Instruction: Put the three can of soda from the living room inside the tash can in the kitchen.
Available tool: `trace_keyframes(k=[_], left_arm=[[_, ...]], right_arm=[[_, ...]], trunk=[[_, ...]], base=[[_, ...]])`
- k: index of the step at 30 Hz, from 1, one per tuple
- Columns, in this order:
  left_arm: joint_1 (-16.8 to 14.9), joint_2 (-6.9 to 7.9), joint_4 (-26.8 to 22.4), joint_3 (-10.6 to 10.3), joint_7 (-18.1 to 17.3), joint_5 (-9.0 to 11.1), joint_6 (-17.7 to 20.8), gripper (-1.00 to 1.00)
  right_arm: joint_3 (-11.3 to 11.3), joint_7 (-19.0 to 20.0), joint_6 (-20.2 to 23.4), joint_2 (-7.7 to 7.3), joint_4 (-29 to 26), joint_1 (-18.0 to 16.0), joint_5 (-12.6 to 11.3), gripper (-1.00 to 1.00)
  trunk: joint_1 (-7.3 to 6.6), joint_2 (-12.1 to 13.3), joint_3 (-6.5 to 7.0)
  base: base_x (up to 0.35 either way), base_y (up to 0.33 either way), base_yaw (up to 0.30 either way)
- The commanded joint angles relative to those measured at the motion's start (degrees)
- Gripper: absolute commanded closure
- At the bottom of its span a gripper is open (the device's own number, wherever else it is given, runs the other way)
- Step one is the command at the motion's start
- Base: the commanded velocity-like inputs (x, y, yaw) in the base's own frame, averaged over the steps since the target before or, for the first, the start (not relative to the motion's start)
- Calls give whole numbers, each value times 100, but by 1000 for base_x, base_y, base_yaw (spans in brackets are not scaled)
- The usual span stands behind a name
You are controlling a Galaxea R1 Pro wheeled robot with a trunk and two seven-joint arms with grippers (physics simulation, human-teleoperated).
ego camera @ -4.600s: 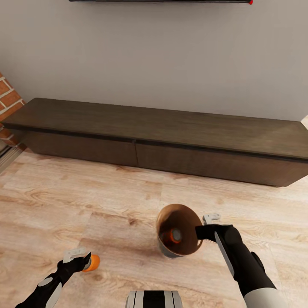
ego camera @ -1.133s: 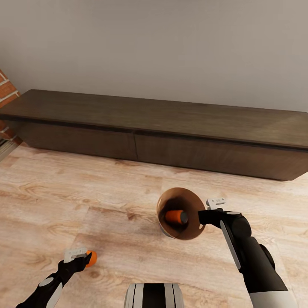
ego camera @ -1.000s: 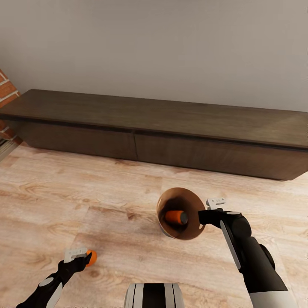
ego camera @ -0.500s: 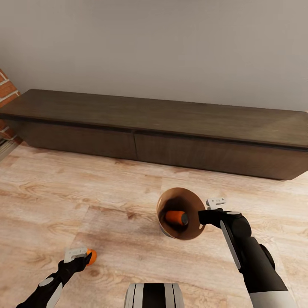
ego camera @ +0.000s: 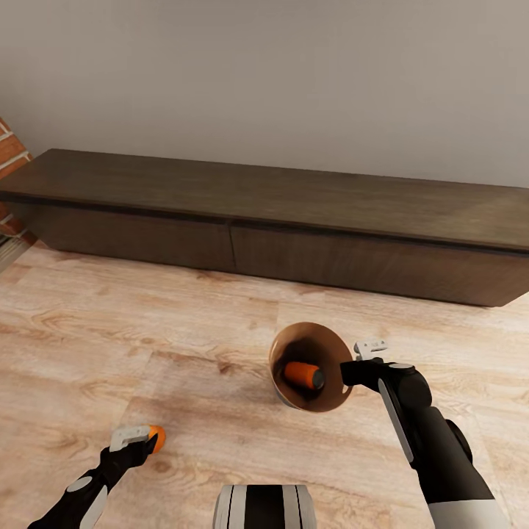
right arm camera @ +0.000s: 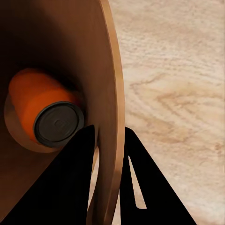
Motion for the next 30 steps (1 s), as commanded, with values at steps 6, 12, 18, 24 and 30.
trace_keyframes(k=[6, 12, 18, 24, 30], left_arm=[[0, 0, 0, 1, 0, -2, -5, 100], [0, 0, 0, -4, 0, 0, 0, 100], [0, 0, 0, -6, 0, 0, 1, 100], [0, 0, 0, -10, 0, 0, 2, 100], [0, 0, 0, -9, 0, 0, 2, 100]], right_arm=[[2, 26, 8, 1, 3, -1, -111, 100], [2, 26, 8, 1, 3, -1, -111, 100], [2, 26, 8, 1, 3, -1, -111, 100], [6, 26, 8, 1, 3, -1, -111, 100], [11, 26, 3, 1, 3, -1, -111, 100]], trunk=[[-1, 0, 0], [-6, 2, 45], [-137, 243, 152], [-269, 484, 282], [-401, 724, 444]], base=[[0, 0, 0], [0, 0, 0], [0, 0, 0], [0, 0, 0], [0, 0, 0]])
